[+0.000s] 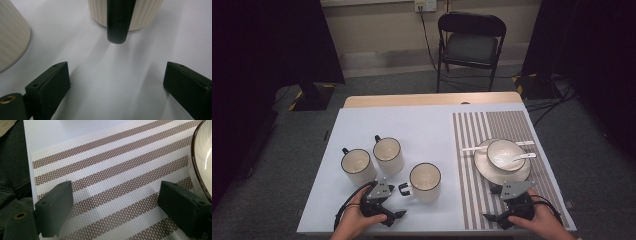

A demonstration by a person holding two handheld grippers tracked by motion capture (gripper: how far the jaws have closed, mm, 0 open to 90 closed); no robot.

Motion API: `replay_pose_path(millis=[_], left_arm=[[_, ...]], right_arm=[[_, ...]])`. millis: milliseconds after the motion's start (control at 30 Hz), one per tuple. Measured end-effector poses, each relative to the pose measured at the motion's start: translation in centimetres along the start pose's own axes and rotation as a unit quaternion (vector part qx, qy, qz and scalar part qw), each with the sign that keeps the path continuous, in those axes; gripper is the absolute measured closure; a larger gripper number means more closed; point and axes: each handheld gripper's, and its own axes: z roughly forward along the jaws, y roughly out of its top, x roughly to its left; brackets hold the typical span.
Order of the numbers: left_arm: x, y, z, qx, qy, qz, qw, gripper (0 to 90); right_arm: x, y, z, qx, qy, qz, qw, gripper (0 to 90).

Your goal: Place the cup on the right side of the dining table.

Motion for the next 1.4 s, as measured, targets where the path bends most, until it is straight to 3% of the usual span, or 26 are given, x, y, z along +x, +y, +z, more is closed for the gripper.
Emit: replay_pose_path(millis=[267,433,567,867,1000,1400], left_arm=[[-0.2,0.2,0.0,0.003,0.005,-0.004,1.0000,6.6],[-0.3,0.5,-0.3,0.020,0.008,-0.002,0.9998,11.6],[-0.7,0.9,-0.6,0.044,0.013,-0.010,0.9989,15.4],[-1.0,1.4,-1.1,0.070,0.013,-0.006,0.9975,15.8],[-1.2,1.7,-1.2,0.075,0.020,-0.010,0.9969,15.7],[-1.1,2.5,-1.4,0.086,0.020,-0.010,0.9960,16.4]], right_arm=[[0.1,0.2,0.0,0.005,-0.003,0.005,1.0000,12.0],[0.2,0.5,0.1,0.016,-0.006,0.007,0.9998,12.2],[0.1,1.0,-0.1,0.033,-0.003,0.028,0.9991,13.0],[0.6,2.2,0.3,0.066,0.015,0.013,0.9976,13.5],[0.4,2.8,0.2,0.072,0.005,0.008,0.9974,13.5],[-0.1,4.0,0.0,0.084,0.006,0.002,0.9964,13.5]])
